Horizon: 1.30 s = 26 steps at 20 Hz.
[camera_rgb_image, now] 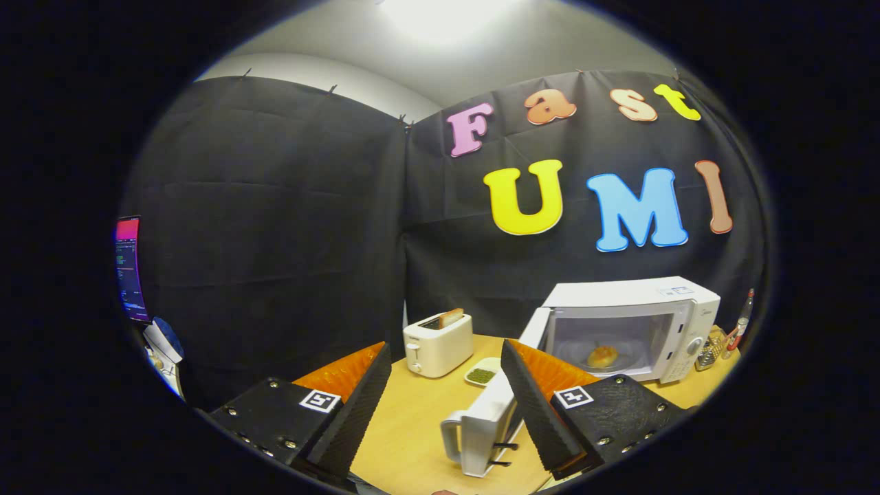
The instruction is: Open the microwave, put the food inside, and close the microwave door.
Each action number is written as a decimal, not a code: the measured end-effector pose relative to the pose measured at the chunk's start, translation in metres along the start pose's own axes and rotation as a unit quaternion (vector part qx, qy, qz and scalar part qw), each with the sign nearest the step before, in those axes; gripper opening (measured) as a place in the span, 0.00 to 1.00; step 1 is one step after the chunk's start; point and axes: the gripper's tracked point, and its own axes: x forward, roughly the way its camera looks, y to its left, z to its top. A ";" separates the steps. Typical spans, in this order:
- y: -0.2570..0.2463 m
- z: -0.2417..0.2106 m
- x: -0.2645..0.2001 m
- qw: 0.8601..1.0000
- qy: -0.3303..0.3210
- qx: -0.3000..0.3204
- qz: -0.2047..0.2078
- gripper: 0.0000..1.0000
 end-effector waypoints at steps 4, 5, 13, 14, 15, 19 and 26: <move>0.049 -0.021 0.012 0.999 0.018 -0.012 0.049 0.97; 0.054 -0.031 0.016 0.998 0.029 -0.018 0.055 0.97; 0.045 -0.103 0.029 0.991 0.118 0.001 0.059 0.98; 0.042 -0.107 0.030 0.991 0.122 0.007 0.059 0.98; 0.043 -0.111 0.033 0.990 0.127 0.015 0.066 0.94; 0.027 -0.118 0.026 0.990 0.134 -0.008 0.048 0.88; -0.022 -0.123 0.012 0.988 0.150 -0.029 0.016 0.28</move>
